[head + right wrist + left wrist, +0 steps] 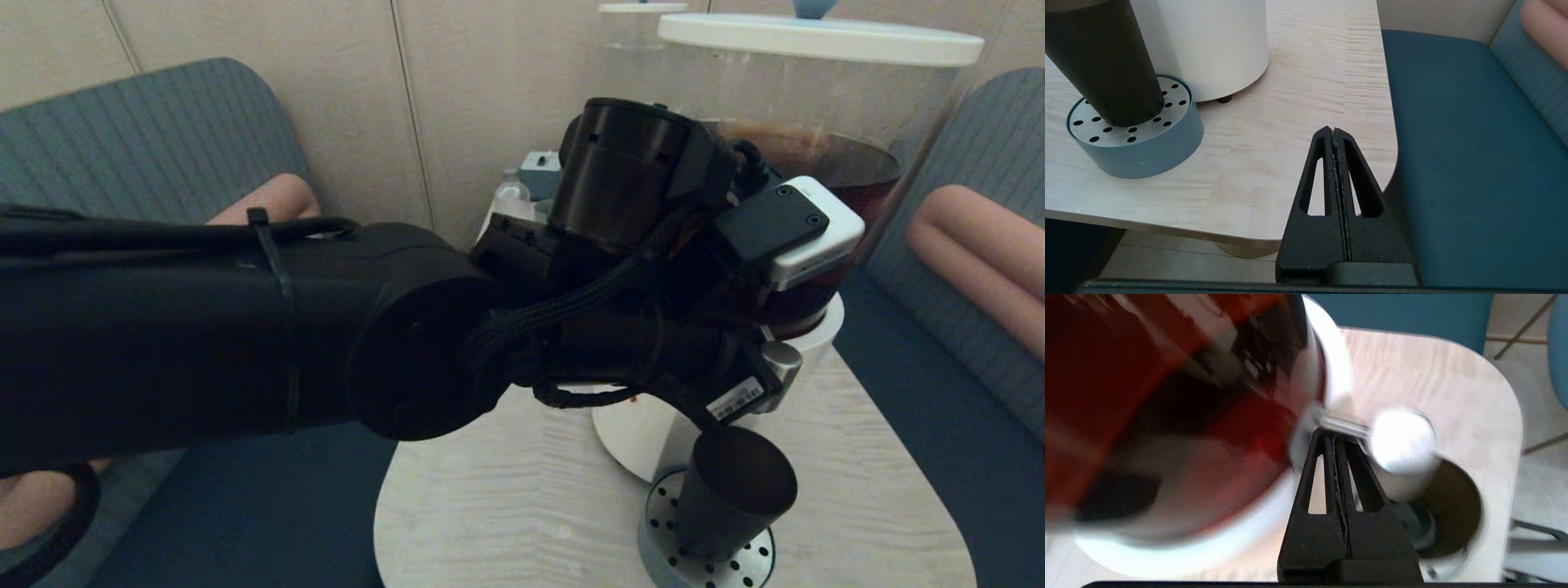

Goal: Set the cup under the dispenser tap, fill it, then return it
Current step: Turn off the faucet, then place the cup next to the water dispenser

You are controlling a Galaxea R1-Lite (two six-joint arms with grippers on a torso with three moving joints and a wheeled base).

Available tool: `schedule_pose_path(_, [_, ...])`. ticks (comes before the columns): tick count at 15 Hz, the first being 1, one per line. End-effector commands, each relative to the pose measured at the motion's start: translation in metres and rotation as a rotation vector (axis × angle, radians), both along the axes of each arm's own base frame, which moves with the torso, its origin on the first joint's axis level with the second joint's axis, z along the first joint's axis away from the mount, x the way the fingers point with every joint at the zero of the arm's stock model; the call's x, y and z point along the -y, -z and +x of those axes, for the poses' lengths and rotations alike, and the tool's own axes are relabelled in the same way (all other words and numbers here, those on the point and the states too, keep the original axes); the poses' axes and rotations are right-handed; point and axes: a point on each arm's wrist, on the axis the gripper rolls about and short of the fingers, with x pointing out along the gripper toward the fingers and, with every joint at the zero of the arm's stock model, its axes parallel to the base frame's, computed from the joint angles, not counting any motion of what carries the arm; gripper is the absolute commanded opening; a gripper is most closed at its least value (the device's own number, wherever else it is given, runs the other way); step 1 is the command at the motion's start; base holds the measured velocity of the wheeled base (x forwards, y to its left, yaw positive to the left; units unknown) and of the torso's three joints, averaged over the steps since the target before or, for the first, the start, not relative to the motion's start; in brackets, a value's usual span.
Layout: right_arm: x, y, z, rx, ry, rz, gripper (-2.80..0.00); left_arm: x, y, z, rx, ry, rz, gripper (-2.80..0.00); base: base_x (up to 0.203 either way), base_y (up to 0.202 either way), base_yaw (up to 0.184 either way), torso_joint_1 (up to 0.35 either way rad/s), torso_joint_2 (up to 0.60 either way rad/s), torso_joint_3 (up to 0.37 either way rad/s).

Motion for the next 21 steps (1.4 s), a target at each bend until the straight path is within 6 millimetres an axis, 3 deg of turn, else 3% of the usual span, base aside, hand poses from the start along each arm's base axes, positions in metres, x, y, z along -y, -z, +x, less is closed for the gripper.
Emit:
schedule_pose_path(1, [0.0,0.002,0.0,0.001,-0.001,-0.001,-2.8,-0.012,-0.002,-0.007,-0.015,-0.007,0.016,-2.8,0.0,0.0,0.0,0.0,0.0,0.0])
schedule_pose_path(6, [0.0,0.002,0.0,0.001,0.0,-0.001,-2.8,-0.05,-0.03,-0.032,-0.08,-0.094,-0.076,-2.8,0.0,0.0,0.0,0.0,0.0,0.0])
schedule_pose_path(10, [0.0,0.002,0.0,0.001,0.0,-0.001,-2.8,-0.085,-0.054,-0.055,-0.266,-0.175,-0.275,-2.8,0.0,0.0,0.0,0.0,0.0,0.0])
schedule_pose_path(13, [0.0,0.002,0.0,0.001,-0.001,-0.001,-2.8,-0.105,-0.038,-0.057,-0.302,-0.182,-0.35,-2.8,0.0,0.0,0.0,0.0,0.0,0.0])
schedule_pose_path(18, [0.0,0.002,0.0,0.001,-0.001,-0.001,-2.8,-0.15,0.005,-0.041,-0.243,-0.194,-0.491,-2.8,0.0,0.0,0.0,0.0,0.0,0.0])
schedule_pose_path(21, [0.0,0.002,0.0,0.0,0.0,-0.001,-2.8,-0.165,0.026,-0.047,-0.201,-0.203,-0.517,-2.8,0.0,0.0,0.0,0.0,0.0,0.0])
